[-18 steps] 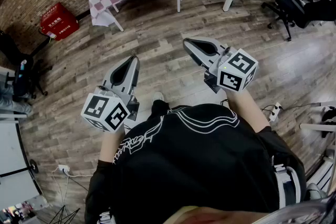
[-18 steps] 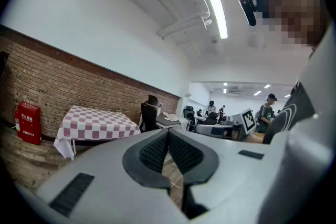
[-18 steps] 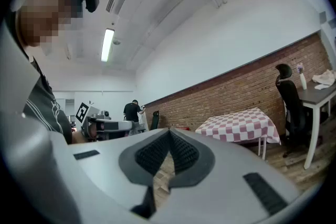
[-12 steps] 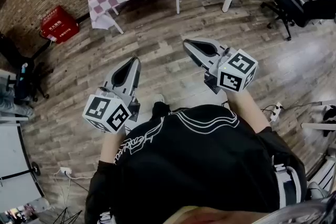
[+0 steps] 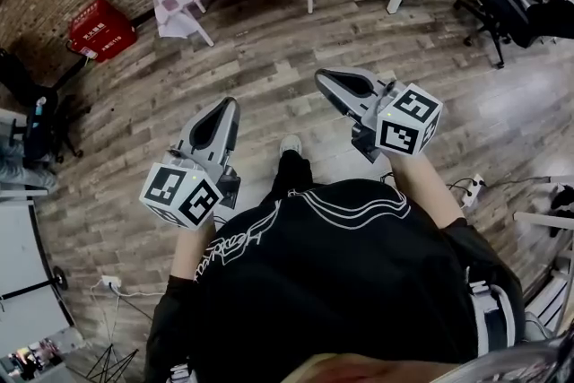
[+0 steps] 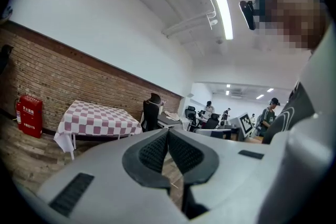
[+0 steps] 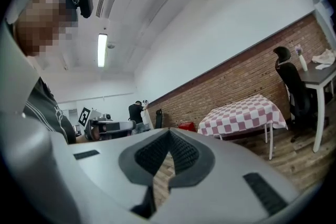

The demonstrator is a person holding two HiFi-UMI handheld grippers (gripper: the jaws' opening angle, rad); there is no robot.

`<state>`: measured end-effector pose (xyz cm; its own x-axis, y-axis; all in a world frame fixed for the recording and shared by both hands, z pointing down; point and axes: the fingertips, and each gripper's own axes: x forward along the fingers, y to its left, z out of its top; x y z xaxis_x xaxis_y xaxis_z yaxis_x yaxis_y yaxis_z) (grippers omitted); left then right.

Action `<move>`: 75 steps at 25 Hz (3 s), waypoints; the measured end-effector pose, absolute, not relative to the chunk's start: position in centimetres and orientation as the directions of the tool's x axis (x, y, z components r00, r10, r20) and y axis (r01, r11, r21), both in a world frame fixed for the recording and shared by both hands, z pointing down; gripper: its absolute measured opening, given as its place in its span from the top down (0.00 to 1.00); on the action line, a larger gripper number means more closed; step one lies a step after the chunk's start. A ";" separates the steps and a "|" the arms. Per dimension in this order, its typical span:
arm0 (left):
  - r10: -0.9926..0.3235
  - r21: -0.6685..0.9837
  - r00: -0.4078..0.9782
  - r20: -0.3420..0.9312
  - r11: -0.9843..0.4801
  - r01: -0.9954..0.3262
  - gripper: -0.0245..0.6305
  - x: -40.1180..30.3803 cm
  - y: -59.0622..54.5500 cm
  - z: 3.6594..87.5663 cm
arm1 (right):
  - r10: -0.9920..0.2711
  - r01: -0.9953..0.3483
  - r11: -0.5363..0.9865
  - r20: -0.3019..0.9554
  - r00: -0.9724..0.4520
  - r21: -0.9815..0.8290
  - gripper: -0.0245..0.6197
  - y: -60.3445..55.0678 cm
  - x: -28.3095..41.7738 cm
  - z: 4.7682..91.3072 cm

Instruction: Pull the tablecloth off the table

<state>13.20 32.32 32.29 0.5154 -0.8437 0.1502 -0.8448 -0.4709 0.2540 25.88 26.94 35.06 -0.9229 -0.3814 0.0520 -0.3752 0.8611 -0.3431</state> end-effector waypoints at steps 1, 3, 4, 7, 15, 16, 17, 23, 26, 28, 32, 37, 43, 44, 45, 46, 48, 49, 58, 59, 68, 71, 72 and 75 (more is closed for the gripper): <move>-0.844 0.264 0.517 0.144 -0.471 -0.842 0.95 13.0 32.0 32.3 | -0.381 -0.373 0.857 0.050 -0.923 -0.355 0.97 26.7 25.7 35.1; -0.841 0.280 0.526 0.128 -0.478 -0.832 0.95 12.8 31.4 32.1 | -0.383 -0.372 0.856 0.044 -0.923 -0.359 0.97 25.9 25.5 34.7; -0.839 0.286 0.531 0.120 -0.482 -0.828 0.95 12.7 31.0 32.1 | -0.383 -0.370 0.859 0.036 -0.923 -0.353 0.97 25.6 25.3 34.5; -0.838 0.297 0.536 0.104 -0.488 -0.821 0.95 11.9 29.9 32.2 | -0.383 -0.367 0.870 0.019 -0.924 -0.330 0.97 24.6 24.7 34.2; -0.850 0.299 0.520 0.080 -0.478 -0.826 0.95 8.9 25.9 33.2 | -0.377 -0.360 0.869 0.017 -0.926 -0.338 0.97 20.3 22.6 35.3; -0.852 0.301 0.517 0.080 -0.474 -0.827 0.95 8.4 25.2 33.4 | -0.377 -0.362 0.869 0.020 -0.926 -0.337 0.97 19.6 22.1 35.4; -0.854 0.304 0.515 0.080 -0.471 -0.828 0.95 7.8 24.5 33.6 | -0.377 -0.362 0.868 0.022 -0.926 -0.339 0.97 18.7 21.7 35.6; -0.850 0.319 0.517 0.097 -0.466 -0.826 0.95 4.2 17.5 34.5 | -0.391 -0.374 0.848 0.035 -0.920 -0.375 0.97 11.6 18.9 36.2; -0.846 0.324 0.522 0.112 -0.465 -0.823 0.95 2.2 12.5 34.6 | -0.404 -0.387 0.833 0.043 -0.914 -0.395 0.97 6.7 17.4 36.1; -0.836 0.329 0.535 0.122 -0.475 -0.816 0.95 0.9 9.0 34.6 | -0.415 -0.398 0.824 0.050 -0.909 -0.403 0.97 3.3 16.6 36.0; -0.815 0.325 0.558 0.155 -0.492 -0.808 0.95 -1.9 1.6 34.8 | -0.439 -0.420 0.798 0.062 -0.897 -0.431 0.97 -3.7 14.6 36.2; -0.788 0.315 0.591 0.175 -0.524 -0.791 0.95 -4.4 -6.8 35.9 | -0.480 -0.457 0.754 0.079 -0.874 -0.471 0.97 -11.4 12.7 37.5; -0.772 0.299 0.614 0.167 -0.553 -0.777 0.95 -6.3 -13.4 36.7 | -0.551 -0.515 0.723 0.066 -0.832 -0.460 0.96 -17.3 12.6 37.2; -0.775 0.298 0.610 0.169 -0.549 -0.781 0.95 -6.7 -14.3 37.0 | -0.565 -0.524 0.714 0.061 -0.823 -0.464 0.96 -18.0 12.8 37.2; -0.778 0.300 0.605 0.173 -0.543 -0.784 0.95 -7.1 -15.0 37.3 | -0.573 -0.529 0.705 0.059 -0.817 -0.473 0.96 -18.5 13.0 37.4; -0.781 0.302 0.599 0.178 -0.536 -0.788 0.95 -7.5 -15.6 37.7 | -0.577 -0.531 0.697 0.063 -0.814 -0.482 0.96 -18.8 13.2 37.8; -0.786 0.305 0.590 0.188 -0.524 -0.795 0.95 -8.2 -16.6 38.4 | -0.584 -0.546 0.680 0.089 -0.807 -0.489 0.96 -19.5 13.6 38.8; -0.787 0.308 0.586 0.191 -0.519 -0.798 0.94 -8.5 -17.0 38.7 | -0.591 -0.558 0.669 0.104 -0.800 -0.491 0.96 -19.9 13.9 39.4; -0.829 0.321 0.492 0.266 -0.405 -0.856 0.87 -12.8 -20.9 43.4 | -0.641 -0.661 0.617 0.215 -0.737 -0.426 0.90 -26.5 15.5 43.9; -0.835 0.318 0.474 0.278 -0.386 -0.866 0.86 -13.4 -21.4 44.0 | -0.641 -0.668 0.614 0.228 -0.733 -0.420 0.87 -27.4 15.6 44.5; -0.879 0.298 0.319 0.355 -0.217 -0.929 0.78 -19.0 -26.0 48.1 | -0.659 -0.717 0.558 0.303 -0.689 -0.418 0.78 -36.3 17.4 48.8; -0.888 0.296 0.277 0.368 -0.170 -0.940 0.73 -20.9 -27.4 49.3 | -0.678 -0.743 0.510 0.330 -0.657 -0.432 0.75 -39.3 18.6 50.9; -0.889 0.291 0.259 0.377 -0.152 -0.945 0.72 -21.6 -27.7 49.8 | -0.687 -0.758 0.498 0.342 -0.641 -0.421 0.73 -40.2 19.1 51.6; -0.889 0.265 0.197 0.413 -0.090 -0.960 0.70 -23.7 -28.5 51.8 | -0.706 -0.810 0.496 0.398 -0.586 -0.313 0.69 -43.0 20.4 53.6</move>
